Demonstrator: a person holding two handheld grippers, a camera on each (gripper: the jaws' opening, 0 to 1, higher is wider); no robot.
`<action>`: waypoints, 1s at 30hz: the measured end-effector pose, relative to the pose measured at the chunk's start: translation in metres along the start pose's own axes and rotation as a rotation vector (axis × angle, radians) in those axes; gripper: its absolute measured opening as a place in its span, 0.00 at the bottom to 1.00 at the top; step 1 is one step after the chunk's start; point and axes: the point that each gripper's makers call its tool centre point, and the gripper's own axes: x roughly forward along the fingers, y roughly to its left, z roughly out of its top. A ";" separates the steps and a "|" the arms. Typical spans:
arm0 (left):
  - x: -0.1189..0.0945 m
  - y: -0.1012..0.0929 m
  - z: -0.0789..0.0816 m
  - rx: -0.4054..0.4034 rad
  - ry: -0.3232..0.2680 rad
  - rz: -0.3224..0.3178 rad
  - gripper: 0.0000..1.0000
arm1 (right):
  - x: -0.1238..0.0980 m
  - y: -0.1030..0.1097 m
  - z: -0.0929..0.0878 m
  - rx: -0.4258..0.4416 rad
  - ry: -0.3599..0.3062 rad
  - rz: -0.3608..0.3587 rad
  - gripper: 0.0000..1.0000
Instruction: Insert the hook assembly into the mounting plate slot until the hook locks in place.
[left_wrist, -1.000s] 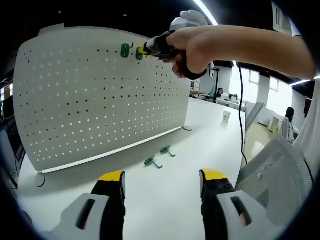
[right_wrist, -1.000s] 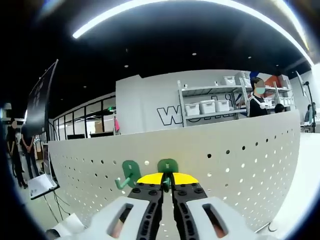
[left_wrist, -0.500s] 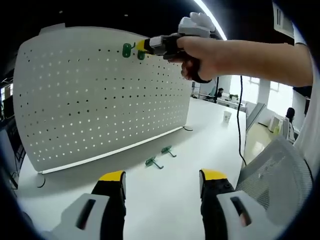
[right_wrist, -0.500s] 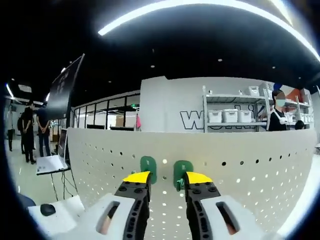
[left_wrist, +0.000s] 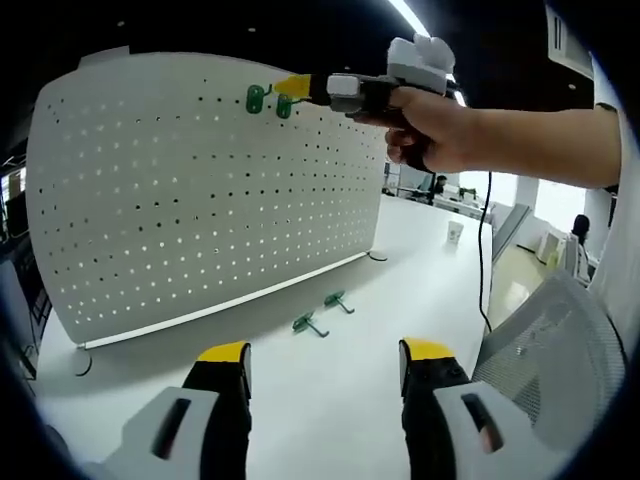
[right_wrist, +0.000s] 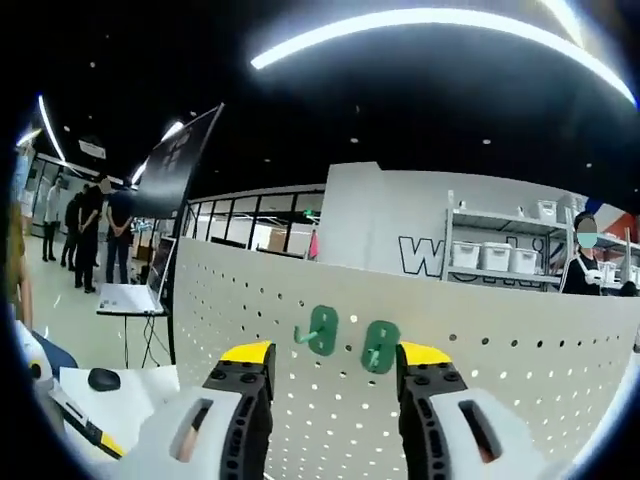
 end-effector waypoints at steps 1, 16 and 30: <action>0.000 0.000 0.000 0.001 0.001 0.000 0.62 | 0.000 0.000 -0.001 -0.001 0.001 0.002 0.50; 0.000 0.000 0.001 0.004 -0.001 0.007 0.62 | -0.015 -0.005 -0.003 0.016 -0.011 0.030 0.51; 0.000 0.002 0.001 0.010 0.005 0.013 0.63 | -0.041 -0.012 -0.011 0.056 -0.011 0.052 0.54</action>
